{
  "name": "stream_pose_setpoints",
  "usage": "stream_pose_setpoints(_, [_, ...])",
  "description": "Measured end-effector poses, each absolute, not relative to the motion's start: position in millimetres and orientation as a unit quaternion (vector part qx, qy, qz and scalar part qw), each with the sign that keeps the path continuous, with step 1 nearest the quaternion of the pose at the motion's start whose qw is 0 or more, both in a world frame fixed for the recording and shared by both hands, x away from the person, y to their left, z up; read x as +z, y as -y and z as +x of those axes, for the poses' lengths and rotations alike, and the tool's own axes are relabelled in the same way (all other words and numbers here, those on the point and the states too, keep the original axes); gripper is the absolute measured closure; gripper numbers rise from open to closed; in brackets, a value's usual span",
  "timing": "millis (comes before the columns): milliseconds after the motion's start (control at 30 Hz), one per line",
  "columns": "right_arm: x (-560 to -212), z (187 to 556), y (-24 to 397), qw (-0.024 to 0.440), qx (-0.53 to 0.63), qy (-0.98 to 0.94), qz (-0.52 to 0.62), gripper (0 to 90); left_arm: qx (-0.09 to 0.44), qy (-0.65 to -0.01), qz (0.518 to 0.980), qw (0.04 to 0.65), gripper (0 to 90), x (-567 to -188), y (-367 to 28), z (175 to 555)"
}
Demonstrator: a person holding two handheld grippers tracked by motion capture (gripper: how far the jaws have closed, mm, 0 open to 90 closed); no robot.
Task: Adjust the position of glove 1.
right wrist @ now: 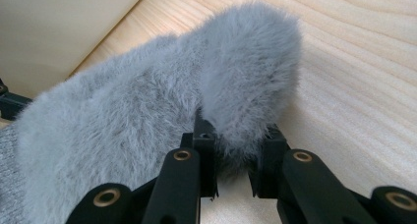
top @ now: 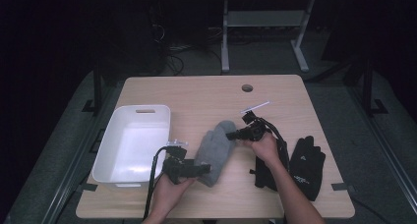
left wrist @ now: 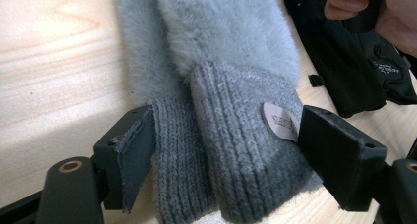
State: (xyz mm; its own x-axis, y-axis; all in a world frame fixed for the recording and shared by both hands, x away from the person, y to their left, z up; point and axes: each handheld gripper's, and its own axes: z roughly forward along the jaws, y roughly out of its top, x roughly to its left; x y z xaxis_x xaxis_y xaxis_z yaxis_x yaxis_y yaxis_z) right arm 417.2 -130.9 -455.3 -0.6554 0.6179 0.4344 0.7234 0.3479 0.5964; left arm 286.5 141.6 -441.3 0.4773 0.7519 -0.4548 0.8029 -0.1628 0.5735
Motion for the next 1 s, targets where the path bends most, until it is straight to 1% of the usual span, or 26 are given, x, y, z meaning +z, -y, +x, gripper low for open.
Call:
stream_pose_setpoints(133, [-456, 416, 131, 0.068, -0.397, 0.817, -0.412, 76.3, -0.047, -0.506, 0.769, 0.387, 17.7, -444, -141, 286])
stream_pose_setpoints(333, [-457, 415, 134, 0.068, -0.400, 0.815, -0.414, 76.3, -0.064, -0.512, 0.762, 0.392, 17.3, -449, -142, 288])
stream_pose_setpoints(400, [-456, 414, 134, 0.063, -0.399, 0.817, -0.412, 76.3, -0.077, -0.517, 0.756, 0.394, 16.8, -451, -143, 289])
stream_pose_setpoints(533, [-456, 413, 134, 0.062, -0.398, 0.817, -0.412, 76.3, -0.085, -0.513, 0.757, 0.395, 16.8, -454, -141, 290])
stream_pose_setpoints(567, [-455, 413, 134, 0.062, -0.398, 0.817, -0.412, 76.3, -0.105, -0.508, 0.759, 0.393, 20.6, -454, -141, 291])
stream_pose_setpoints(633, [-454, 412, 133, 0.058, -0.399, 0.817, -0.412, 76.3, -0.109, -0.503, 0.760, 0.397, 30.3, -454, -141, 292])
stream_pose_setpoints(700, [-453, 412, 134, 0.057, -0.401, 0.817, -0.411, 76.3, -0.102, -0.493, 0.763, 0.404, 37.7, -450, -140, 290])
stream_pose_setpoints(733, [-453, 411, 134, 0.056, -0.401, 0.817, -0.411, 76.3, -0.101, -0.488, 0.765, 0.407, 39.8, -449, -140, 290])
stream_pose_setpoints(800, [-452, 411, 135, 0.055, -0.401, 0.816, -0.412, 76.3, -0.103, -0.491, 0.758, 0.416, 42.7, -449, -139, 289])
stream_pose_setpoints(1000, [-444, 407, 138, 0.050, -0.405, 0.814, -0.412, 76.3, -0.111, -0.485, 0.757, 0.424, 44.2, -448, -137, 288])
